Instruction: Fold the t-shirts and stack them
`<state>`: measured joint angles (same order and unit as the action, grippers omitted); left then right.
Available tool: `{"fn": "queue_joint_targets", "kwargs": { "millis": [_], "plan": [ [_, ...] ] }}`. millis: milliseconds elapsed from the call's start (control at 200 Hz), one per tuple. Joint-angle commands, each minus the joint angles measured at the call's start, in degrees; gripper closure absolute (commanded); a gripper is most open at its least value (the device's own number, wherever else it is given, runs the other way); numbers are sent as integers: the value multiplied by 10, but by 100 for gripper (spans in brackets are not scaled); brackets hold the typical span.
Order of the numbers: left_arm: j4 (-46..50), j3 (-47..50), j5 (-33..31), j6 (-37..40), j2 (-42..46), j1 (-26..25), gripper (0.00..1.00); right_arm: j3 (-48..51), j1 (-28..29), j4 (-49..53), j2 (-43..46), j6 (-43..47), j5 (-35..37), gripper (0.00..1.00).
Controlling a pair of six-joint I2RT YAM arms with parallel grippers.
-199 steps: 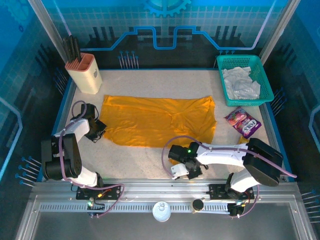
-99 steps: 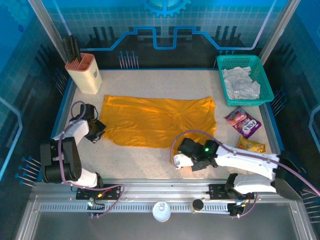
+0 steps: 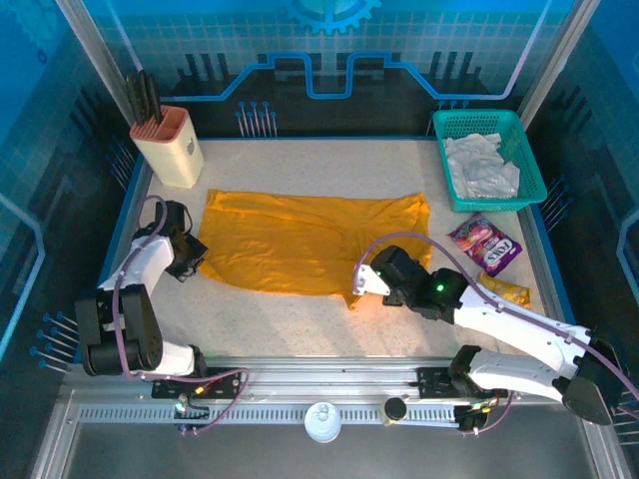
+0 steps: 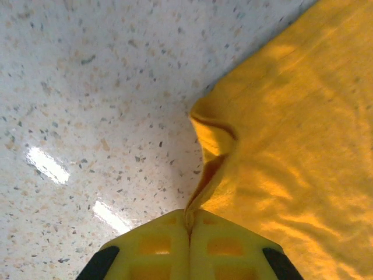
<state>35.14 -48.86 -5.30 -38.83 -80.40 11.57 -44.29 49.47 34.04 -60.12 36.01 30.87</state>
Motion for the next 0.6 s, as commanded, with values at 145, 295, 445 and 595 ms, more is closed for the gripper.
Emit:
{"fn": "queue_joint_targets", "kwargs": {
  "millis": [145, 295, 445, 595],
  "plan": [
    [44, -70, -31, 10, -24, -1, 100, -35, -87, -100, -12, 18, 0, 100],
    [49, -110, -37, 4, -55, -1, 100, -58, -152, -141, -46, 41, -44, 100],
    [41, -134, -42, 1, -84, -1, 100, -98, -200, -172, -99, 58, -88, 100],
    [37, -169, -40, 5, -131, -1, 100, -131, -232, -191, -162, 67, -117, 100]
  ]
}}
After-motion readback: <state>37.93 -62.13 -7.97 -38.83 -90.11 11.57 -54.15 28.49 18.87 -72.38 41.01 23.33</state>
